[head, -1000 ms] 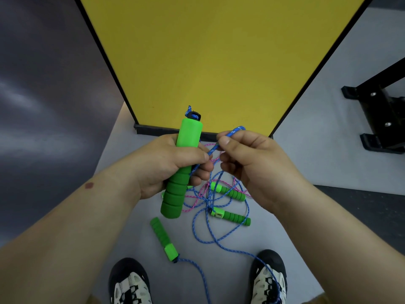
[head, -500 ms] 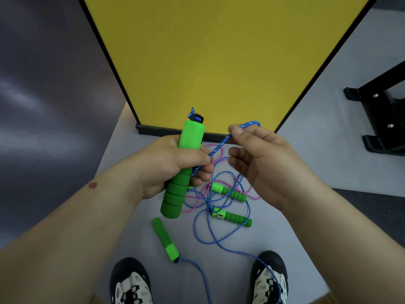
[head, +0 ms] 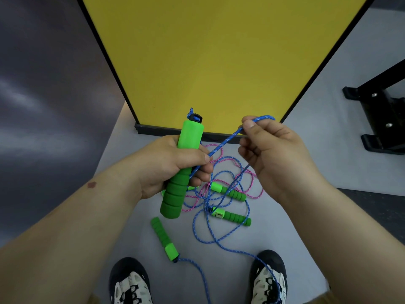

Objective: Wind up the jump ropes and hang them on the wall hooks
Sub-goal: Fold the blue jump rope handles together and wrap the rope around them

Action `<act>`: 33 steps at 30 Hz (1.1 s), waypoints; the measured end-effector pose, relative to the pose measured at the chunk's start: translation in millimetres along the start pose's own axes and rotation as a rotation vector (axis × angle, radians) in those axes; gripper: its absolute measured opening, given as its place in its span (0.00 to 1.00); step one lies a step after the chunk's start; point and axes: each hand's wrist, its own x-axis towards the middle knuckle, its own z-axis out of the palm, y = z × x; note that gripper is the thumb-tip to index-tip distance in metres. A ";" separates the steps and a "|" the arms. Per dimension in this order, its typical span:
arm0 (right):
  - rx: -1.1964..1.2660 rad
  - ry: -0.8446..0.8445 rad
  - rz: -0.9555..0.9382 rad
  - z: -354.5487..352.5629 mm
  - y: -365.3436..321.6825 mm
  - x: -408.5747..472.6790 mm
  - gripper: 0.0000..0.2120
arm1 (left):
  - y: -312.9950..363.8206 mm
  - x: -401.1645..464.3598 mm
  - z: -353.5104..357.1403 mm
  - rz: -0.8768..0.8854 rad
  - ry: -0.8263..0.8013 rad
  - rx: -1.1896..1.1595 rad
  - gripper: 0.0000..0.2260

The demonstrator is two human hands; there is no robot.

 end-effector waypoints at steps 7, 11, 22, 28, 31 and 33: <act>-0.006 -0.072 0.061 1.9 1.2 -3.2 0.04 | -0.5 0.9 -0.4 0.012 0.000 0.003 0.01; -0.112 -0.268 0.145 7.9 10.7 -10.8 0.04 | -0.2 0.3 0.7 0.013 -0.009 -0.007 0.00; -0.010 -0.015 -0.011 0.5 -1.6 -0.6 0.03 | -2.9 2.5 -2.1 0.024 -0.021 0.002 0.03; 0.025 -0.046 0.043 0.8 0.8 -1.7 0.04 | -4.2 3.2 -2.8 0.028 -0.035 -0.004 0.08; -0.060 -0.177 0.110 5.8 5.8 -8.4 0.04 | -3.2 3.0 -1.4 0.022 -0.028 0.009 0.03; -0.111 -0.258 0.143 8.1 9.4 -11.8 0.04 | -1.9 2.8 -0.4 0.021 -0.018 0.017 0.02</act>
